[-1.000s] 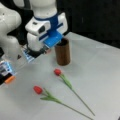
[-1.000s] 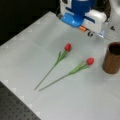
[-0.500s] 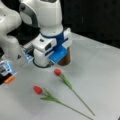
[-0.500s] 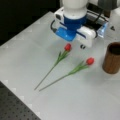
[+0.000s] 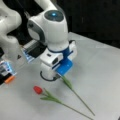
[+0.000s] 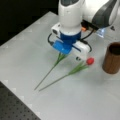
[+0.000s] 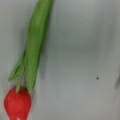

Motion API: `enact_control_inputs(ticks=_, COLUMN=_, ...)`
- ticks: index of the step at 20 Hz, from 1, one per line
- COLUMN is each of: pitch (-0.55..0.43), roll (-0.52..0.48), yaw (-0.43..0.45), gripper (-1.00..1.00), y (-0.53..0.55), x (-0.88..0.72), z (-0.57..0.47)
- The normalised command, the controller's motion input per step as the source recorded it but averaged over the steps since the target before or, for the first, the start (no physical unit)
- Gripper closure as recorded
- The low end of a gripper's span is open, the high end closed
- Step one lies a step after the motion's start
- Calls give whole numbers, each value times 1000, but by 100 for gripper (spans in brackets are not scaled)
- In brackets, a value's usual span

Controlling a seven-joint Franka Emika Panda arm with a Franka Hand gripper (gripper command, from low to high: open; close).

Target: Flower insertion into a vase

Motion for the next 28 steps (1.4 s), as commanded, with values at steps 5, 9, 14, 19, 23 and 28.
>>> enact_control_inputs(ticks=5, pitch=59, roll=-40, yaw=153, gripper=-100, y=-111, x=291, z=-244)
enact_control_inputs(ticks=9, pitch=115, roll=-47, yaw=142, gripper=-100, y=-105, x=301, z=-129)
enact_control_inputs(ticks=14, pitch=108, roll=-66, yaw=117, gripper=-100, y=-39, x=348, z=-84)
enact_control_inputs(ticks=19, pitch=75, roll=-71, yaw=117, gripper=-100, y=-2, x=395, z=-128)
enact_control_inputs(ticks=23, pitch=51, roll=-80, yaw=121, gripper=-100, y=-5, x=286, z=-40)
enact_control_inputs(ticks=28, pitch=36, roll=-91, yaw=123, gripper=-100, y=0, x=171, z=9)
